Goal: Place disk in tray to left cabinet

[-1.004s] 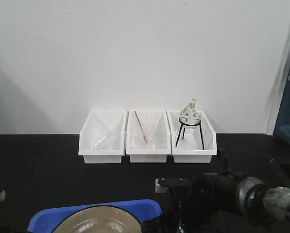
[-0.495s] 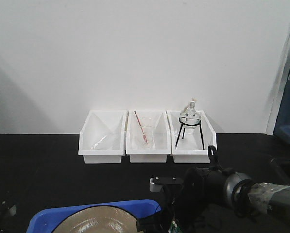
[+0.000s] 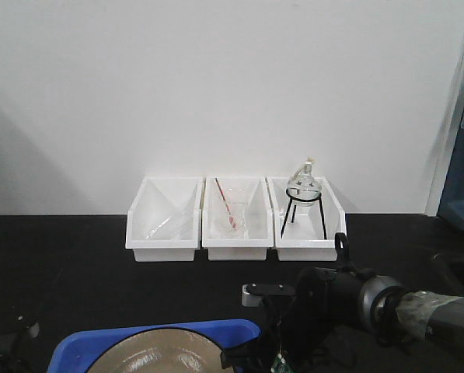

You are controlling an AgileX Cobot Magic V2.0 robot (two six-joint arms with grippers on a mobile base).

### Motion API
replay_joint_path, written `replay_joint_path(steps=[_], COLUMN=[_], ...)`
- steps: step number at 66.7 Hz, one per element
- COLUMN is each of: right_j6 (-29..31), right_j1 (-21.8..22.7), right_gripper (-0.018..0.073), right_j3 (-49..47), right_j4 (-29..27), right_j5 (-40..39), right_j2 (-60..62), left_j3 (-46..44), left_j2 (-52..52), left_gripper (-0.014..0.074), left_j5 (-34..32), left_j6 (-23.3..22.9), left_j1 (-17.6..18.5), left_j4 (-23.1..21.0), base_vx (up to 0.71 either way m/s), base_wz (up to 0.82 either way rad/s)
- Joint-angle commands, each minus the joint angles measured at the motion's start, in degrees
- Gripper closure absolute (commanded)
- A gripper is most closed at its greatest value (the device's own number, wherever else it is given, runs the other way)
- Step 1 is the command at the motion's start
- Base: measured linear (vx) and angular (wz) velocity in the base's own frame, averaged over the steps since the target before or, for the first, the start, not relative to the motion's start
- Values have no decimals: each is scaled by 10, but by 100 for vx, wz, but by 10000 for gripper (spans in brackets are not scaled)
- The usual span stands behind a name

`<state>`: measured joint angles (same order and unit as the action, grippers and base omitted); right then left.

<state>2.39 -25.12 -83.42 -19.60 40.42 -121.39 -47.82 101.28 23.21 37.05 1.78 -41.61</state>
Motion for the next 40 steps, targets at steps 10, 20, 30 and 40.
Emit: replay_joint_path(steps=[10, 20, 30, 40], right_j6=[-6, -6, -6, -6], right_j1=[-2, 0, 1, 6], right_gripper=[562, 571, 568, 566], right_j3=[-9, -9, -9, -9], right_j4=[-58, -97, -109, -125], right_j5=[34, 47, 60, 63], right_j2=[21, 22, 29, 50], left_j3=[-17, -59, -99, -135], left_j2=[2, 2, 2, 2], left_gripper=[486, 606, 601, 598], left_j5=[68, 141, 203, 246], left_j6=[-1, -13, -69, -121], left_j1=[15, 15, 14, 14], left_j4=[-39, -42, -41, -41], base_vx=[0, 0, 0, 0], base_wz=[0, 0, 0, 0])
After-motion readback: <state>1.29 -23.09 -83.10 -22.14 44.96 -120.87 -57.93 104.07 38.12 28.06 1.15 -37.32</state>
